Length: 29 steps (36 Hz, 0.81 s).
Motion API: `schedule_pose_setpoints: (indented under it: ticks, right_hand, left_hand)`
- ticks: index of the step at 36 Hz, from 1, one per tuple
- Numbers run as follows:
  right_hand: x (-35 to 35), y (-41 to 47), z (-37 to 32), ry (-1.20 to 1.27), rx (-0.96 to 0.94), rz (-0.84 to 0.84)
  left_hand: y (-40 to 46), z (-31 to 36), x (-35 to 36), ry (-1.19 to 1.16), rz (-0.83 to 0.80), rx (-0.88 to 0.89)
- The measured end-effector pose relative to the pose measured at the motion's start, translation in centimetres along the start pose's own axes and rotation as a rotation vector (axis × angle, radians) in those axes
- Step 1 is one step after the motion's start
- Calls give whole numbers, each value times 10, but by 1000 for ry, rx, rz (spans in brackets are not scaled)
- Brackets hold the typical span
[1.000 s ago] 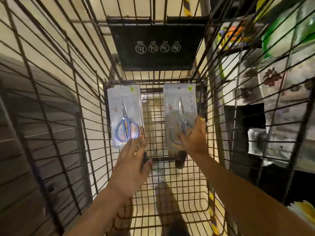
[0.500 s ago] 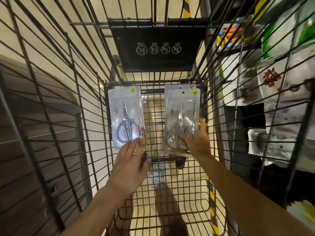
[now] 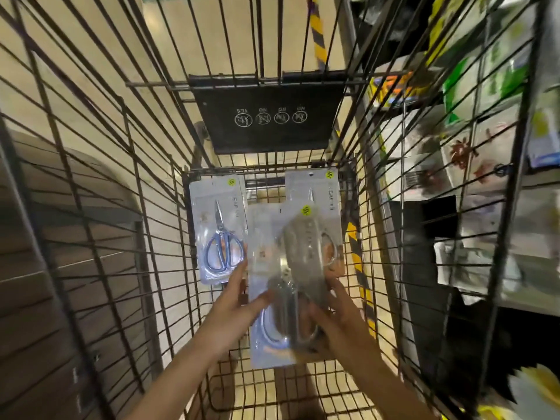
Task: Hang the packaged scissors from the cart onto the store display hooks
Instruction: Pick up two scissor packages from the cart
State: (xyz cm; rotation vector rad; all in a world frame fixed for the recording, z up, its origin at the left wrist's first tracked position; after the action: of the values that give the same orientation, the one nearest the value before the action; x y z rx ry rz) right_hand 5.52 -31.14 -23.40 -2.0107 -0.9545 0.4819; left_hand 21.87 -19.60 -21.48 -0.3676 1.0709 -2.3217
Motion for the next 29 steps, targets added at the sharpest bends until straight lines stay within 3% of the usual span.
schedule_pose_setpoints:
  ticks: [10,18,24,29]
  right_hand:
    - [13,23,-7,-47,54,-53]
    - [-27,90,-21,-50,11,314]
    - [-38,122,-34,-403,-84,550]
    - [-35,131,-38,-509,-113,663]
  left_hand:
    - [-2,10,-11,-117,154,56]
    - [-1,9,-33,-144,257,123]
    - [-7,17,-42,-137,293,177]
    - [-12,14,-46,-117,320,196]
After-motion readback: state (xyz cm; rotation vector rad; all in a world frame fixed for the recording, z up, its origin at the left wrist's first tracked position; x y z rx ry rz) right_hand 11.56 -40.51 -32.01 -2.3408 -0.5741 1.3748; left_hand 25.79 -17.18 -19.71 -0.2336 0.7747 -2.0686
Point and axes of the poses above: each hand's wrist, its own y-axis towards the middle knuckle, its own x-axis out of the palm, z = x × y, the point moved 7 cm from there along y, towards the middle knuckle, and after that the axes turned 4 degrees about x, right-handed, at the moved point
